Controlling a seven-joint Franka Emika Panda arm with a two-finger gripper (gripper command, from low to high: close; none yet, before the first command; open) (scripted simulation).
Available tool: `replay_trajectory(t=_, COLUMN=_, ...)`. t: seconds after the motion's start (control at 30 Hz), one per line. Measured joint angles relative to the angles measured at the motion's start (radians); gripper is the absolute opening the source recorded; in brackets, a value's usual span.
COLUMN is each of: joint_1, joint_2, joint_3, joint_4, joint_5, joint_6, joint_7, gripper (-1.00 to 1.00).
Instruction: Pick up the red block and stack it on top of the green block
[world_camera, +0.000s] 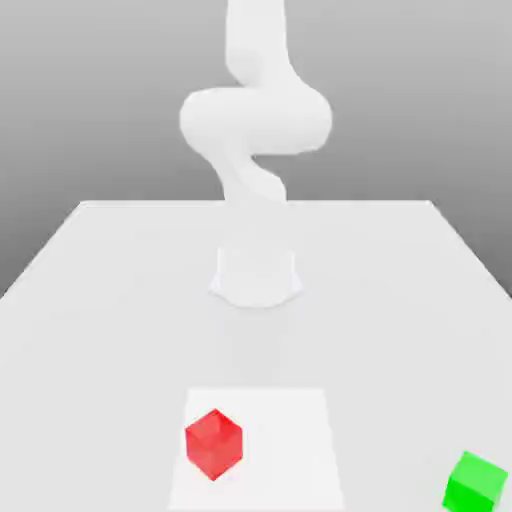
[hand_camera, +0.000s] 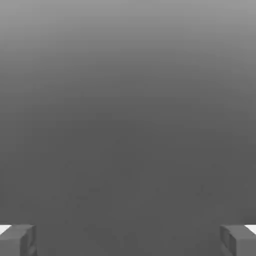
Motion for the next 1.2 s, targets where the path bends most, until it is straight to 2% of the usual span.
replay_trajectory(t=0.27, joint_1=0.098, joint_2=0.295, joint_3=-0.131, joint_4=-0.106, joint_5=0.021, joint_6=0.141, joint_7=-0.313, gripper=0.00)
replay_trajectory(t=0.53, joint_1=0.144, joint_2=0.586, joint_3=-0.211, joint_4=-0.210, joint_5=0.071, joint_6=0.280, joint_7=-0.641, gripper=0.00)
replay_trajectory(t=0.73, joint_1=0.117, joint_2=0.802, joint_3=-0.212, joint_4=-0.284, joint_5=0.080, joint_6=0.386, joint_7=-0.858, gripper=0.00)
replay_trajectory(t=0.9, joint_1=0.058, joint_2=0.982, joint_3=-0.135, joint_4=-0.269, joint_5=0.172, joint_6=0.526, joint_7=-0.955, gripper=0.00)
replay_trajectory(t=0.93, joint_1=0.043, joint_2=1.014, joint_3=-0.115, joint_4=-0.264, joint_5=0.190, joint_6=0.552, joint_7=-0.969, gripper=-1.00)
replay_trajectory(t=1.2, joint_1=0.048, joint_2=0.997, joint_3=-0.124, joint_4=-0.267, joint_5=0.177, joint_6=0.536, joint_7=-0.960, gripper=-1.00)
